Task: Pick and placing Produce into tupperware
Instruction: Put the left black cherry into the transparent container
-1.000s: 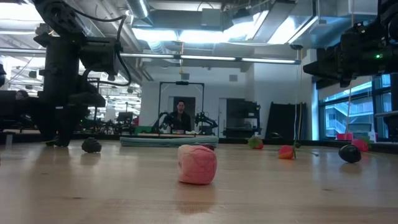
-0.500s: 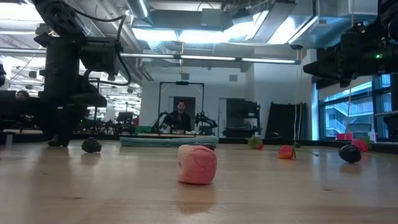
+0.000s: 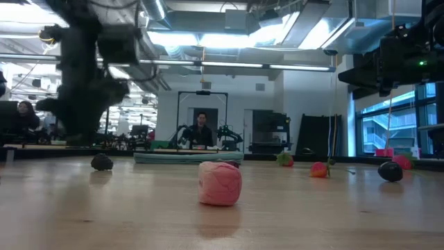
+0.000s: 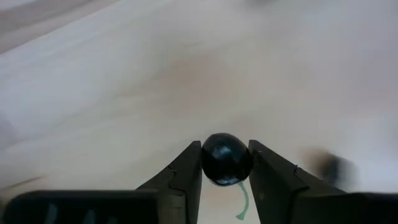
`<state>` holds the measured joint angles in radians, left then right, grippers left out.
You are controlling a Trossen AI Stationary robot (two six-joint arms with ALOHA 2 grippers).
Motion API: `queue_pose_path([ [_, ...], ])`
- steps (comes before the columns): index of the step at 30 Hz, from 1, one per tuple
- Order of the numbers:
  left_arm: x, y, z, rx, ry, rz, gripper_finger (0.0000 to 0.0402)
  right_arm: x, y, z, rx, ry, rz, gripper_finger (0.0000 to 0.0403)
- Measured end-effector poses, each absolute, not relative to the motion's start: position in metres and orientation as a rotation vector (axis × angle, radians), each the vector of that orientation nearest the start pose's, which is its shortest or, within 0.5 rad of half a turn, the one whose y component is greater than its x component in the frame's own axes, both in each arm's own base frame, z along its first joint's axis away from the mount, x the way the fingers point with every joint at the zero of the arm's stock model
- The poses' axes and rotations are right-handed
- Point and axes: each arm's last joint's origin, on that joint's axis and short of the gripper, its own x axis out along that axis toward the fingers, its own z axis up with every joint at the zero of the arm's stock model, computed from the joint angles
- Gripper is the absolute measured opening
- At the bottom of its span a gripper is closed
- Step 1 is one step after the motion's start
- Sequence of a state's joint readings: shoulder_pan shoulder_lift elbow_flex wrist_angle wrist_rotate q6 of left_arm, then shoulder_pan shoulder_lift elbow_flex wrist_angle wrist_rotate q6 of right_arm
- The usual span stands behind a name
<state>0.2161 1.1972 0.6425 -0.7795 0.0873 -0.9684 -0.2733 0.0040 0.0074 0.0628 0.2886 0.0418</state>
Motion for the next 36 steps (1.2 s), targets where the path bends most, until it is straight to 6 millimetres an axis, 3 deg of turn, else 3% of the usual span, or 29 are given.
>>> queue_pose_path([
  [5, 0.191, 0.032, 0.225, -1.108, 1.190, 0.525, 0.0106, 0.090, -0.034, 0.172, 0.043, -0.079, -0.565, 0.0061],
  [9, 0.188, 0.018, 0.259, -1.171, 1.331, 0.416, 0.0111, 0.090, -0.034, 0.172, 0.043, -0.079, -0.567, 0.0061],
  [16, 0.182, -0.019, 0.292, -1.295, 1.508, 0.420, 0.0100, 0.090, -0.034, 0.172, 0.043, -0.080, -0.567, 0.0061],
  [25, 0.168, -0.080, 0.281, -1.296, 1.695, 0.583, 0.0110, 0.090, -0.034, 0.172, 0.043, -0.080, -0.567, 0.0061],
  [32, 0.177, -0.108, 0.262, -1.264, 1.620, 0.670, 0.0109, 0.090, -0.034, 0.172, 0.047, -0.081, -0.567, 0.0061],
  [36, 0.182, -0.122, 0.243, -1.220, 1.672, 0.700, 0.0119, 0.090, -0.034, 0.172, 0.073, -0.089, -0.566, 0.0061],
])
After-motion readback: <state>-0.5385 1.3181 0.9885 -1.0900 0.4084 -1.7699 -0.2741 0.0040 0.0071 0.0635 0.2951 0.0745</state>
